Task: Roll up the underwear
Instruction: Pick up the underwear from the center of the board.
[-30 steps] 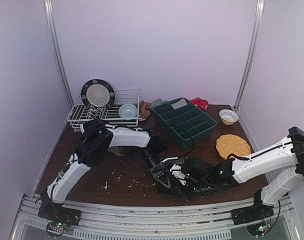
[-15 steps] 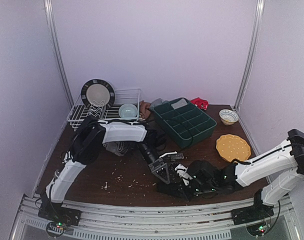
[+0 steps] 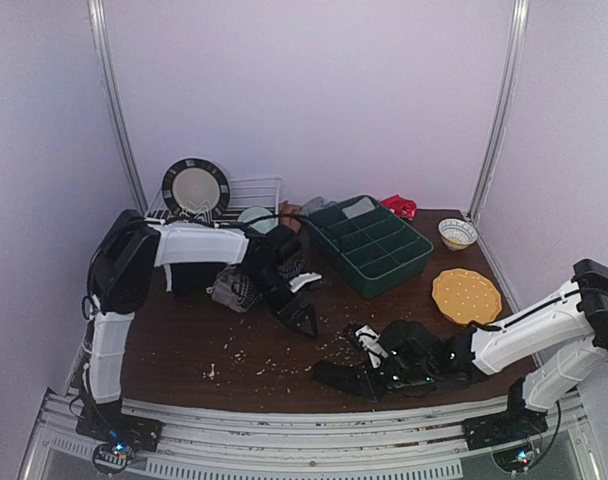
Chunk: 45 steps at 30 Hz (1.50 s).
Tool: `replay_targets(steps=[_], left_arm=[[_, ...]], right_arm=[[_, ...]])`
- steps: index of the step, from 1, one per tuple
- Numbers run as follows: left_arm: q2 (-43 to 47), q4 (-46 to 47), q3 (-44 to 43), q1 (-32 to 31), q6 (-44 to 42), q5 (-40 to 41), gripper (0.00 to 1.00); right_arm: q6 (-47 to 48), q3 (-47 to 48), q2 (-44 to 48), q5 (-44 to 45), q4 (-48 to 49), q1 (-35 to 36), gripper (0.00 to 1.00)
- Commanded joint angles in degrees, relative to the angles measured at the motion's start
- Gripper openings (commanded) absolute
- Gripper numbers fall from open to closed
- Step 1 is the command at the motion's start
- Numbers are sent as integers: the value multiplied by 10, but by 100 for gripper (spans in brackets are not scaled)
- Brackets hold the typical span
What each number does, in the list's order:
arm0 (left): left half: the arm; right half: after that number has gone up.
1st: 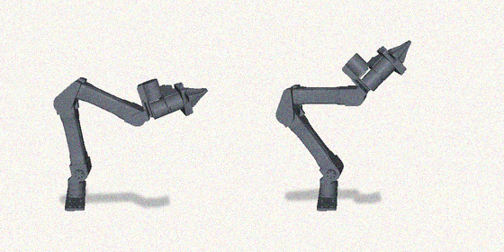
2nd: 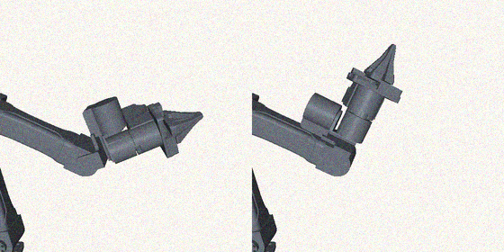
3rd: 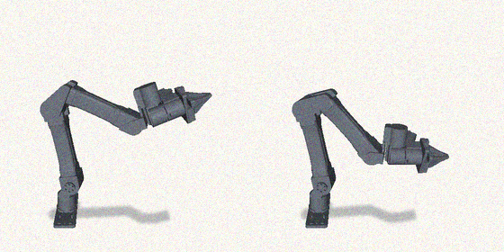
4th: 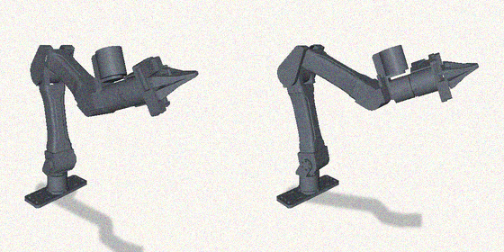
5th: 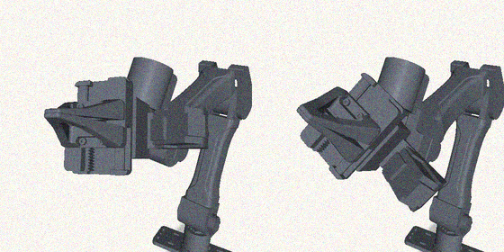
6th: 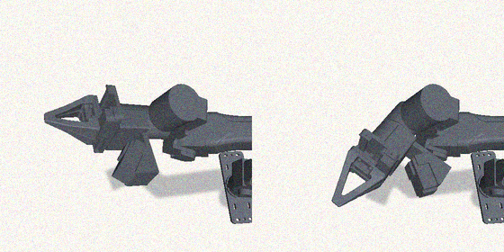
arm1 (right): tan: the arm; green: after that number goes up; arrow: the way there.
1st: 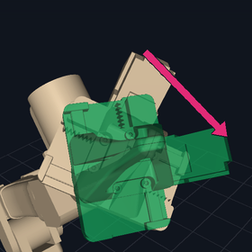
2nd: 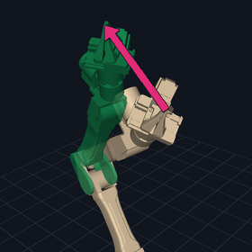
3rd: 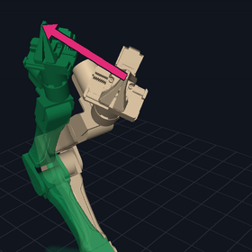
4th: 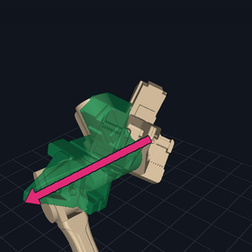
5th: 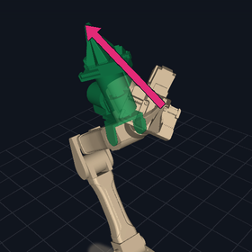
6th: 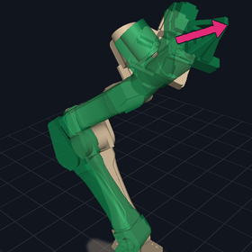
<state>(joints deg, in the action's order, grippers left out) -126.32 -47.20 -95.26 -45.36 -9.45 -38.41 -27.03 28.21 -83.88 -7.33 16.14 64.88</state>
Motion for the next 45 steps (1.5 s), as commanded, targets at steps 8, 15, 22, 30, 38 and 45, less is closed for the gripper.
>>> replay_targets(steps=[8,15,22,30,38,45], left_arm=[[343,363,324,-46,256,394,98],[423,363,420,-169,442,575,98],[435,488,535,-212,628,536,94],[325,553,487,-251,729,485,86],[261,572,450,-276,785,501,85],[209,601,435,-277,822,475,80]], right_arm=[[-259,-113,-49,-70,95,-42,0],[-342,-129,-110,-53,200,-45,0],[-372,-140,-118,-15,218,-43,0],[-378,-141,-111,12,208,-32,0],[-381,-144,-118,20,213,-24,0],[-383,-144,-128,19,221,-22,0]])
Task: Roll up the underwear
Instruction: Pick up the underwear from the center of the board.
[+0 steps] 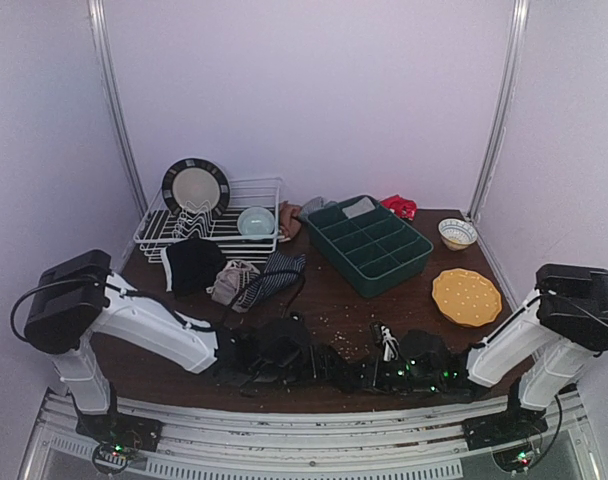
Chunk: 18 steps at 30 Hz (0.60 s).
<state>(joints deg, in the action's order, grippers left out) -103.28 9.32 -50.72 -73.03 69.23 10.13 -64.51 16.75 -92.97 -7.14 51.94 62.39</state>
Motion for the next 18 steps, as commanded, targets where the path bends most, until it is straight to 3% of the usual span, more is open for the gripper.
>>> replay_targets(steps=[1,5,13,18], left_arm=[[-27,46,-5,0,43,-9,77],[-59,99,5,3,64,-17,58],[-110,148,2,16,100,-41,44],[-123,178,1,28,99,-39,16]], right_arm=[[-8,-28,-39,16,-135,4,0],[-8,-22,-52,14,-126,9,0],[-12,-25,-74,7,-97,15,0],[-5,-21,-72,4,-93,23,0]])
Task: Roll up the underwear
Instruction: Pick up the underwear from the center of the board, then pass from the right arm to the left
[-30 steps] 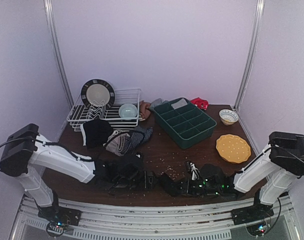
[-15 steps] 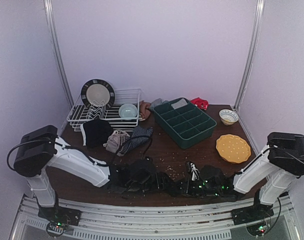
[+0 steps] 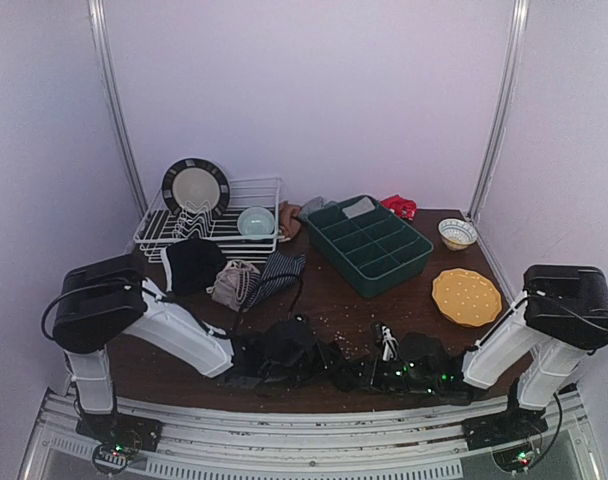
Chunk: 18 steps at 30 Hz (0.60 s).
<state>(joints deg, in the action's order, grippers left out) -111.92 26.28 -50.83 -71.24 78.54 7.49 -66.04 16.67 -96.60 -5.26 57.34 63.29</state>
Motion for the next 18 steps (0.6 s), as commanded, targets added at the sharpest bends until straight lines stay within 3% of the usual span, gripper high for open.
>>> replay_targets(steps=[1,3,5,8,10,18], left_arm=[[-35,16,4,13,4,-8,12],[-32,23,7,20,-2,-3,1],[-30,25,8,28,-8,-6,0],[-24,39,20,43,-13,-10,0],[-14,41,27,53,-25,-16,0],[52,-71,7,88,-160,-77,0]], right_arm=[[12,-20,-32,-14,-146,17,0],[22,-17,-18,-14,-157,22,0],[40,-9,7,-13,-184,30,4],[69,4,66,-8,-250,39,26],[82,8,121,-2,-298,42,36],[165,109,379,101,-651,20,60]])
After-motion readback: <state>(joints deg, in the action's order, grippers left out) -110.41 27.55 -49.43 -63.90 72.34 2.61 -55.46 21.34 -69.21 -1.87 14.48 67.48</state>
